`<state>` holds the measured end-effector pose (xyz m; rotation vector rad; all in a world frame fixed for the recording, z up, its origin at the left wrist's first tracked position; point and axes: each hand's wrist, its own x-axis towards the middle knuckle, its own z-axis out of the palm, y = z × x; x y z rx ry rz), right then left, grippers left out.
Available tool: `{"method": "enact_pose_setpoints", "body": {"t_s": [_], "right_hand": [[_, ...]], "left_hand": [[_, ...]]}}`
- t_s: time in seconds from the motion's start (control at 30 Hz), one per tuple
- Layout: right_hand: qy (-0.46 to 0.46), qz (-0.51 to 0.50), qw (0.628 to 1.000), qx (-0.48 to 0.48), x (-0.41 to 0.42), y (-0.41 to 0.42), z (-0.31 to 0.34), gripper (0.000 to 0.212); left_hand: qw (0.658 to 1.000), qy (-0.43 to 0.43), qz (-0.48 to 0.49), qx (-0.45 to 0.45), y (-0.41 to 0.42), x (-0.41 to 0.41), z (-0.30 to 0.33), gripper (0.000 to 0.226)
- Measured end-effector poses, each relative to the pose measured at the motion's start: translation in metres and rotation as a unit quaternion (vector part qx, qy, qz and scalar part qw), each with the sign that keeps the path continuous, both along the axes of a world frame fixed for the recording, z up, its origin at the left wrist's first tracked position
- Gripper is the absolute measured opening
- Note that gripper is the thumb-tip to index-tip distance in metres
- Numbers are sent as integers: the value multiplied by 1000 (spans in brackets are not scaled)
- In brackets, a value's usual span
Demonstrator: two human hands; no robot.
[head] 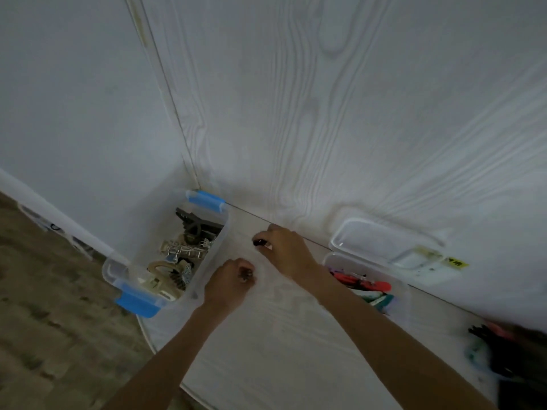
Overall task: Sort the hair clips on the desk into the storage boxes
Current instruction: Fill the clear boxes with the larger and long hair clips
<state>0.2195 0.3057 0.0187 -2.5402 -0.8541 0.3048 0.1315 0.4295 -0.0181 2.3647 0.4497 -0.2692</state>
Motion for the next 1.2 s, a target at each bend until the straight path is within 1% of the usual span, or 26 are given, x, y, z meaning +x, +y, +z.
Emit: {"method": "enact_pose_setpoints", "body": {"t_s": [0.07,0.13,0.23,0.3,0.37,0.43,0.5,0.53,0.63,0.7,0.77,0.83,0.9,1.0,1.07,1.13,1.2], "right_hand": [[4,-42,996,75,-12,-21,24,21],[35,-78,989,122,-22,-56,44,20],[94,-127,978,139,-38,-106,55,20],[87,-164,974,129,-50,-144,55,19],[73,-208,965,141,-68,-186,53,17],[58,-266,948,166,-89,-227,50,14],[41,-339,921,188,-111,-265,47,13],[31,-372,907,192,-123,-283,44,14],[-1,-448,878,168,-154,-324,33,15],[-34,-500,854,143,-177,-352,25,17],[-70,-539,832,111,-196,-374,16,19],[-76,-563,816,106,-210,-390,7,22],[-66,-565,815,111,-223,-402,-1,27],[-49,-518,849,97,-234,-411,-6,40],[-64,-505,858,76,-236,-416,-6,48],[-83,-531,841,60,-237,-421,-7,52],[-92,-585,806,12,-237,-427,-9,50]], "left_hand": [[999,-28,7,-19,-7,-5,13,15],[996,-70,-4,-55,-26,-7,31,13],[987,-123,-19,-103,-62,-4,54,15],[982,-147,-43,-113,-97,0,64,14],[978,-154,-77,-122,-136,4,70,15],[972,-148,-121,-140,-176,4,70,14],[960,-141,-177,-165,-217,1,66,14],[954,-141,-208,-162,-236,-3,64,15],[938,-118,-289,-149,-280,-15,59,14],[919,-68,-365,-132,-312,-26,53,16],[904,-22,-409,-119,-337,-36,47,19],[900,-13,-414,-132,-357,-44,45,21],[899,-10,-407,-159,-377,-49,44,26],[901,-2,-396,-176,-399,-52,43,31],[898,13,-393,-199,-408,-51,42,37],[900,-1,-391,-193,-410,-51,38,44],[916,-46,-358,-173,-405,-50,34,45]]}}
